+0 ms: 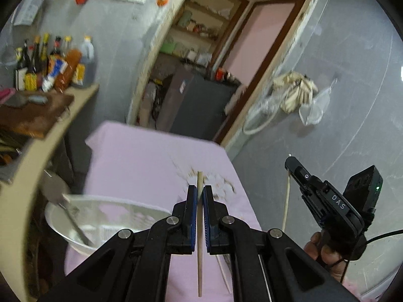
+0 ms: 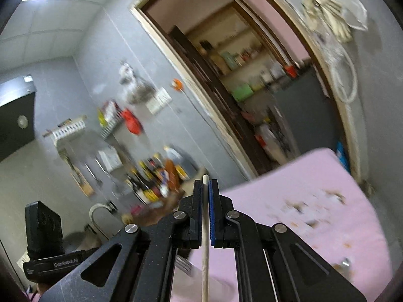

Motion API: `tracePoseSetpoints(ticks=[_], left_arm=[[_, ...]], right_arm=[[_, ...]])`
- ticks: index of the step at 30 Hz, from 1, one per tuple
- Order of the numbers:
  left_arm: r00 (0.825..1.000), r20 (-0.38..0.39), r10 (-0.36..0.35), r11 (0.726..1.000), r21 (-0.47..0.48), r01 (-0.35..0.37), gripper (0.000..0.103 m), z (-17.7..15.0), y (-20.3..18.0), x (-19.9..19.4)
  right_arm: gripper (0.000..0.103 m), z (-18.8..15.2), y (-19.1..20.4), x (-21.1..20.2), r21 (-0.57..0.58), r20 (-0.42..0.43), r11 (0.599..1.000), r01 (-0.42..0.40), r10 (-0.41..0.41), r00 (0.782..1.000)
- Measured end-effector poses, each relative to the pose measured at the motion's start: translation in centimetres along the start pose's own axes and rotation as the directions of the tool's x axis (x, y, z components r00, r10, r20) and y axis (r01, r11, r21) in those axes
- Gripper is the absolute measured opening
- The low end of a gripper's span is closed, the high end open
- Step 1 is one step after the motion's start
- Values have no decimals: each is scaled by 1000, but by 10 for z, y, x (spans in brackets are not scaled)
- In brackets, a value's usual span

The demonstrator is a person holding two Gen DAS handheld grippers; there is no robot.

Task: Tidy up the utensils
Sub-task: 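Lift and carry the chopsticks in both tools over the caddy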

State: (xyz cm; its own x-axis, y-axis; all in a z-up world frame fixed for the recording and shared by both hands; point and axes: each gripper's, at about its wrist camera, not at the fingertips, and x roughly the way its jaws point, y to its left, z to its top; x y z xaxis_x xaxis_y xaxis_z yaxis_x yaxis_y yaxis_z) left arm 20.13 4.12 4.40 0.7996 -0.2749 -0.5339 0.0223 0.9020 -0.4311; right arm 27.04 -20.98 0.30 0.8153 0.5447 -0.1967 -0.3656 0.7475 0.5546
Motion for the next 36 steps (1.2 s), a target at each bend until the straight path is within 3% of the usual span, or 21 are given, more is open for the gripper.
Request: tracePoseSetpoints(ticks=[9,18,24,29,36], left_arm=[[985,156,79,997,5,-81,5,45,56,-43],[962,231,149,988,1,-154,5,62,98,-39],[956,241,165,985,14,-173,5,50,105,-27],[938,288,193,975,55,-217,5,29,102,-20],[939,292,179,976,70,-208,5,5,103,-14]], right_arm=[[4,-11,83,60,-105,102,993,-60,71,992],[4,-37,127,91,-217,186,975,41,0,983],[4,-56,139,94,-293,252,942,165,-91,963],[4,-66,133,96,-278,254,939,203,-132,958],[4,-78,124,99,-260,227,937,232,-174,958]])
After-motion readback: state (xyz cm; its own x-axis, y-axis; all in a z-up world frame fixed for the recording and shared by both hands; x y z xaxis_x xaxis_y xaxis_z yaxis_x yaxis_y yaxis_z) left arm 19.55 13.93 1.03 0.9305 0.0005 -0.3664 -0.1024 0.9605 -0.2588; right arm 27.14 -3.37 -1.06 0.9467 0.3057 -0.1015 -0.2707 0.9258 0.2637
